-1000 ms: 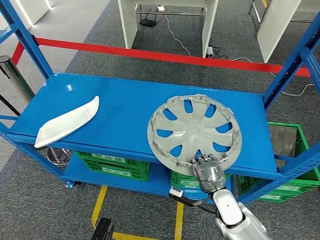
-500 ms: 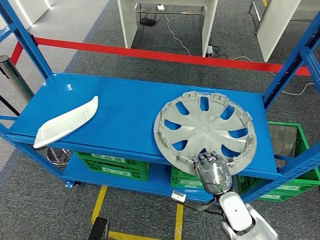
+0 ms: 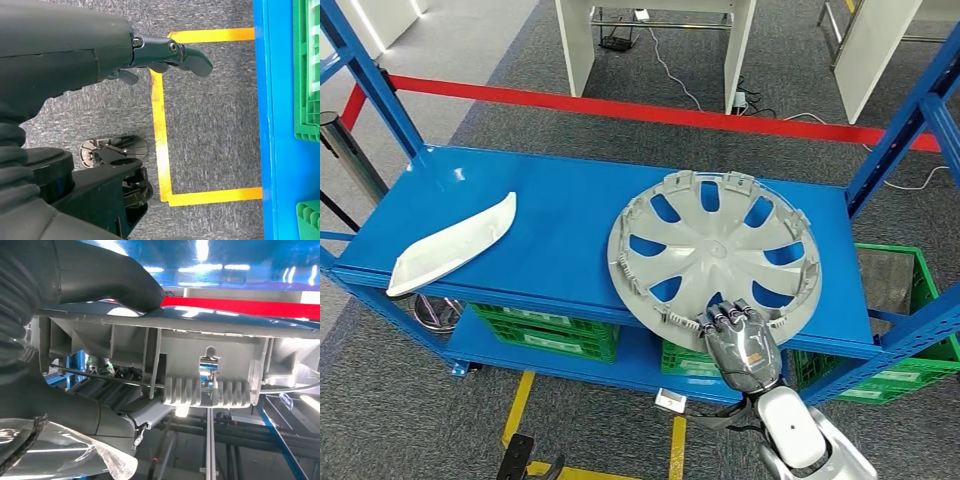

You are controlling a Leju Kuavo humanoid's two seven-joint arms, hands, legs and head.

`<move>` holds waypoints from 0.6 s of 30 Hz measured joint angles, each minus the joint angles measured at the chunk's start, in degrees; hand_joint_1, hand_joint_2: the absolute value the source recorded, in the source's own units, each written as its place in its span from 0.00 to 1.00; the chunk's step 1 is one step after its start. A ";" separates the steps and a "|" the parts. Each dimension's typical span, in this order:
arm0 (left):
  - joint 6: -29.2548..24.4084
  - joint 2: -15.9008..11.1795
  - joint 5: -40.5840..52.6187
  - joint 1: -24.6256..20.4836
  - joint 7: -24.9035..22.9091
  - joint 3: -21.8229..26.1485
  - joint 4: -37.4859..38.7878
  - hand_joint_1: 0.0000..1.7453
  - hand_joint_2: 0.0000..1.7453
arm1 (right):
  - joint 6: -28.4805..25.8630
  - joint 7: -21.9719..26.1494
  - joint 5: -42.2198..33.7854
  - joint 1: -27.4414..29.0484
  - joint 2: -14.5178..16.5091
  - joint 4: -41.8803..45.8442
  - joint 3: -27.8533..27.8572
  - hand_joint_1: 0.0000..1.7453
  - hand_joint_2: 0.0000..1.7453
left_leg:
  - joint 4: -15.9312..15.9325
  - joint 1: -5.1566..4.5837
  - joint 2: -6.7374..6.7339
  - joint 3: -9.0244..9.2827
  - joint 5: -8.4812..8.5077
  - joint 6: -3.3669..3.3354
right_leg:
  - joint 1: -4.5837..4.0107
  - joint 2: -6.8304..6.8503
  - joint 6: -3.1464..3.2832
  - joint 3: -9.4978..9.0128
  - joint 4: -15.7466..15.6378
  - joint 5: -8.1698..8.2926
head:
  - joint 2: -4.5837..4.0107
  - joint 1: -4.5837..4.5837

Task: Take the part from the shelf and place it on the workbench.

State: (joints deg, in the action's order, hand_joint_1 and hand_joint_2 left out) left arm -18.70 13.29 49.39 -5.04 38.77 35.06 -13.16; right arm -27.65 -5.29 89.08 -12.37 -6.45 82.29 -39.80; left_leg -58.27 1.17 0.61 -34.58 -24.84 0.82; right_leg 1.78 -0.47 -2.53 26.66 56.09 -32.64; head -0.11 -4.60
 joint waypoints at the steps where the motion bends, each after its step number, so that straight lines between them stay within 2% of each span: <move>1: 0.04 -0.01 0.03 0.00 0.00 0.00 0.00 0.00 1.00 | 0.00 0.00 0.01 0.00 0.00 0.00 -0.05 0.87 1.00 | 0.00 0.00 0.00 0.00 0.00 0.00 | 0.00 0.00 0.00 0.00 0.00 0.00 | 0.00 -0.01; 18: 0.45 -0.05 0.54 -0.04 -0.48 0.00 0.00 0.00 1.00 | 0.02 0.00 -0.01 -0.01 0.00 0.00 -0.81 0.88 1.00 | 0.00 0.00 0.00 0.00 0.00 0.00 | 0.00 0.00 0.00 -0.01 0.02 0.00 | 0.00 -0.01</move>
State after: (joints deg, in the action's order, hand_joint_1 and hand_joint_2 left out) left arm -18.25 13.25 49.93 -5.08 38.29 35.06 -13.16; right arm -27.63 -5.29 89.07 -12.38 -6.45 82.29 -40.62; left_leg -58.27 1.17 0.61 -34.58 -24.84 0.82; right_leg 1.77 -0.47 -2.53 26.65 56.11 -32.64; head -0.11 -4.61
